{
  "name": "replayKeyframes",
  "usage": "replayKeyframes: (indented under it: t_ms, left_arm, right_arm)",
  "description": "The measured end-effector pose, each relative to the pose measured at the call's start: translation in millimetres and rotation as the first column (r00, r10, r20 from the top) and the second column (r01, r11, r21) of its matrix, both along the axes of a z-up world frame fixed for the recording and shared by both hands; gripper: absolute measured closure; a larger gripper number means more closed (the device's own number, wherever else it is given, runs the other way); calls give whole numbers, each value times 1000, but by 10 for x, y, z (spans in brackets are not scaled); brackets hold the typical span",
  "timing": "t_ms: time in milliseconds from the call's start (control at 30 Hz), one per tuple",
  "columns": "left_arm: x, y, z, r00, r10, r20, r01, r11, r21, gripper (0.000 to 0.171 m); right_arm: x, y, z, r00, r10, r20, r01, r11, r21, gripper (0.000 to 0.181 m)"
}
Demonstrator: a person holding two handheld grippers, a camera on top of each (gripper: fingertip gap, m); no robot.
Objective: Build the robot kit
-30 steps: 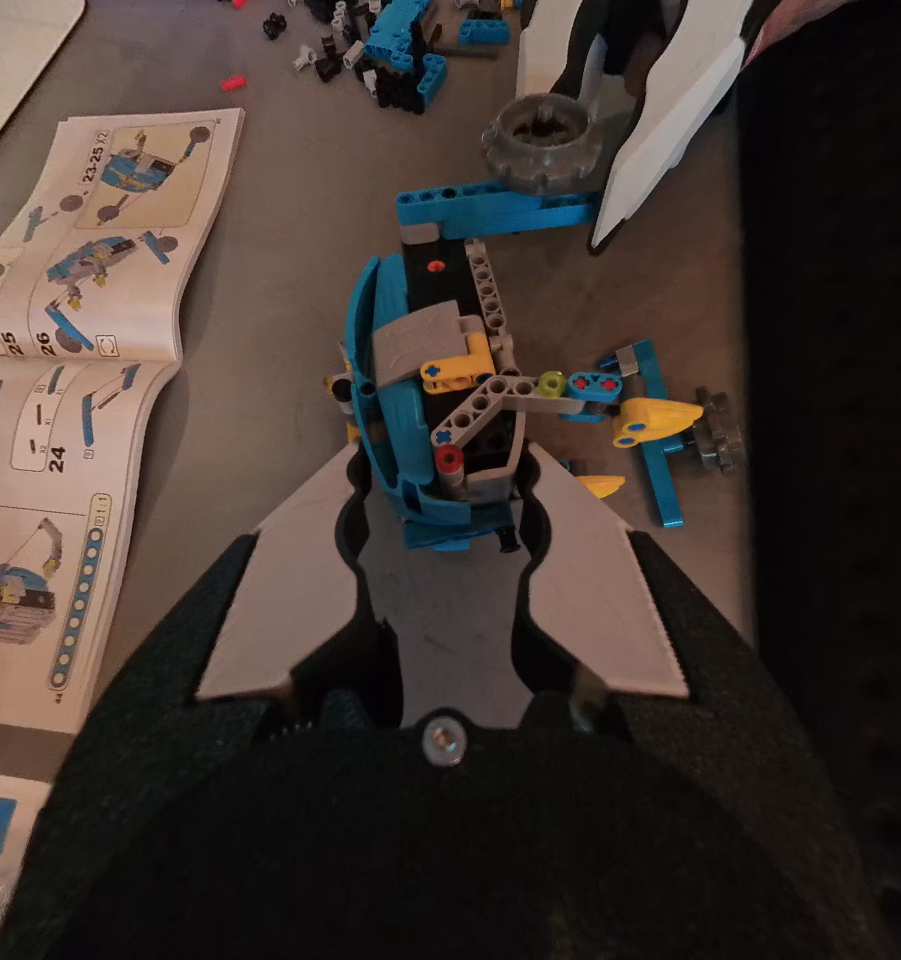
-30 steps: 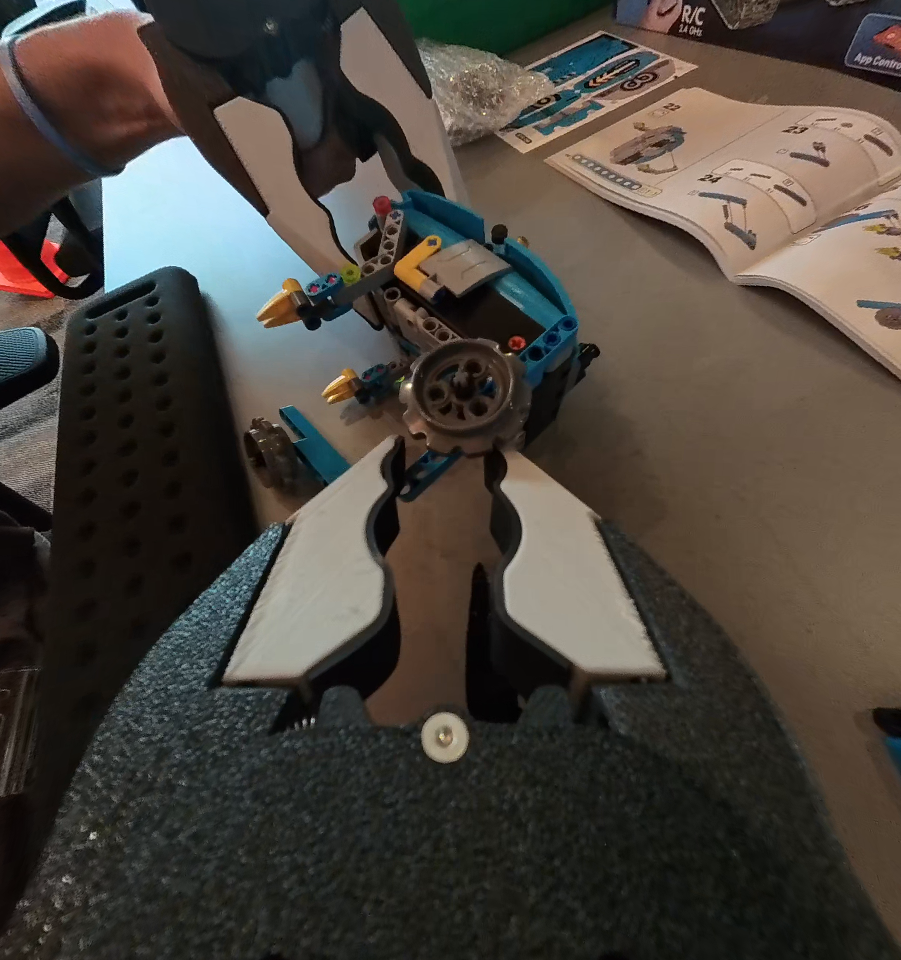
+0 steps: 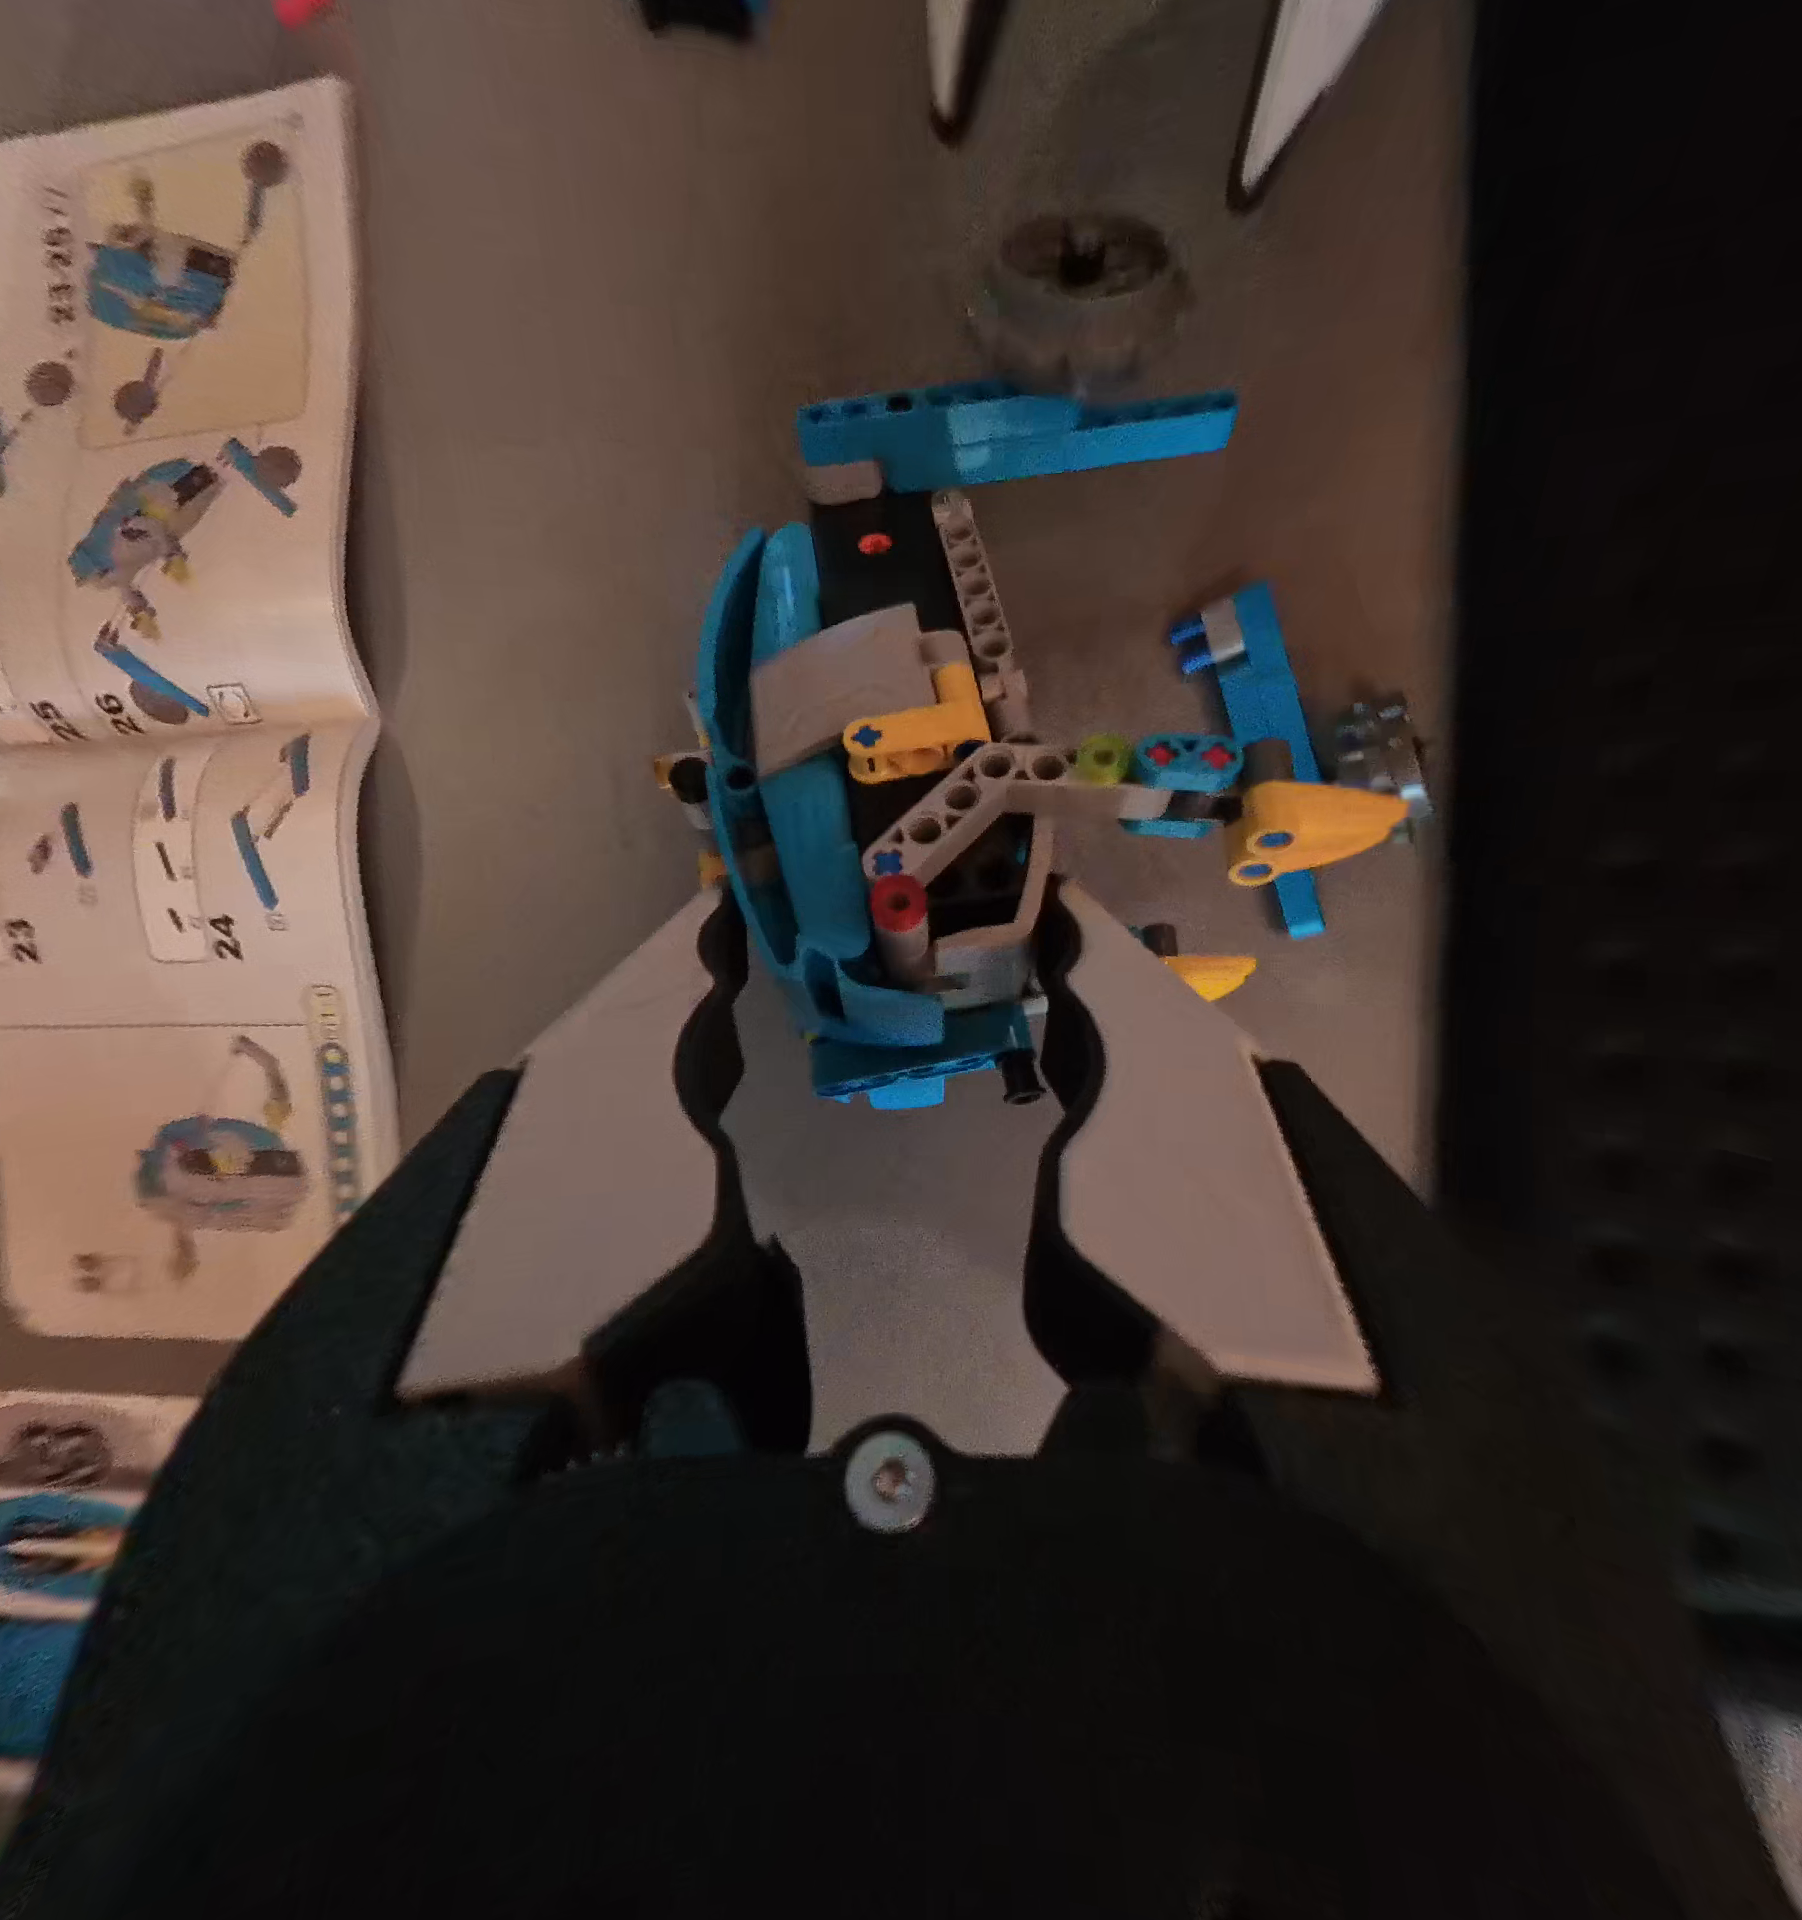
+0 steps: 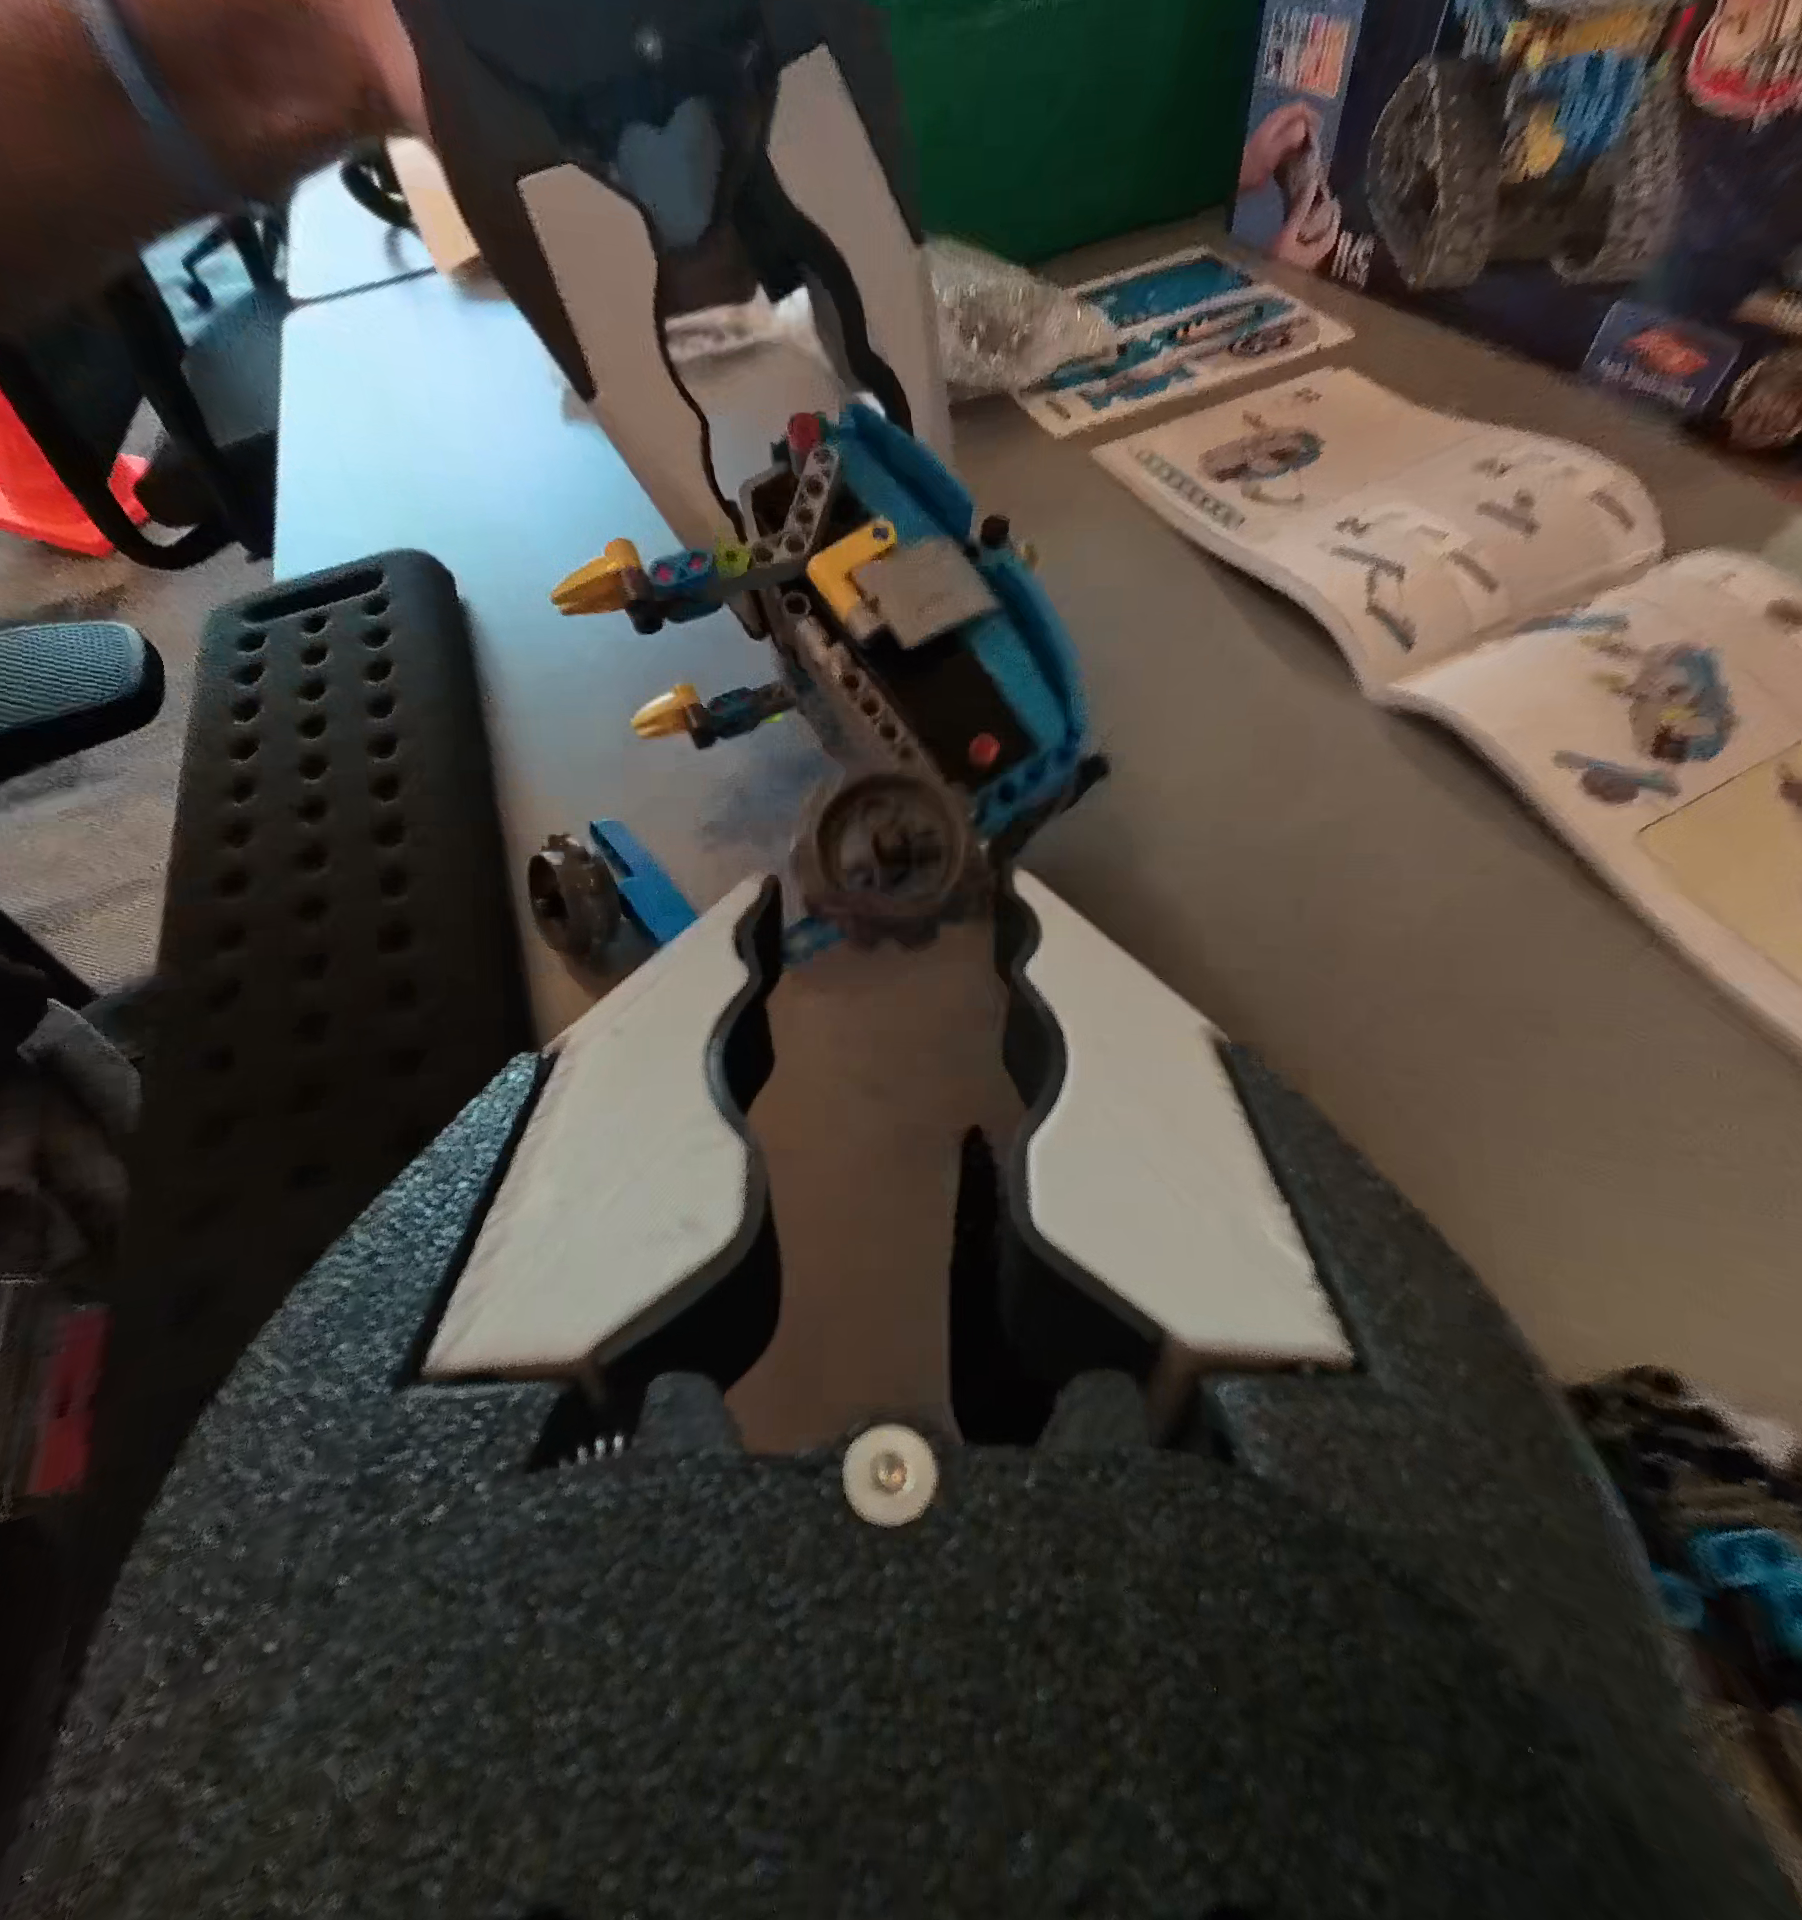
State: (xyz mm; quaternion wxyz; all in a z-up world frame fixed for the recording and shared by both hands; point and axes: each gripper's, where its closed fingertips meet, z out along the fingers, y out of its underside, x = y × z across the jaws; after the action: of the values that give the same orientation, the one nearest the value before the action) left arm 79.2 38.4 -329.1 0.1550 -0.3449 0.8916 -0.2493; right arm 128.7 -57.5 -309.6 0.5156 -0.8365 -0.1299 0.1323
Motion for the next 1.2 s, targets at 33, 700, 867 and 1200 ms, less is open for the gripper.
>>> replayKeyframes:
  t_ms: [33, 700, 867, 1200]
  left_arm:
    - [-4, 3, 47, 998, -30, -46, 32, 998, 47, 116]
    - [529, -456, 899, 989, 86, -120, -100, 988, -119, 101]
    - [150, -107, 989, 922, 383, 60, -340, 873, -349, 106]
    - [-215, -947, 87, 836, 544, 71, -507, 816, -278, 124]
  right_arm:
    - [-5, 24, 91, 1000, 24, 18, -24, 1000, 18, 137]
    - [180, 522, -462, 967, 256, -8, -253, 948, -191, 109]
    - [332, 454, -354, 975, 209, -71, -219, 957, -191, 111]
    - [328, 405, 299, 759, 274, -590, -301, 952, 56, 112]
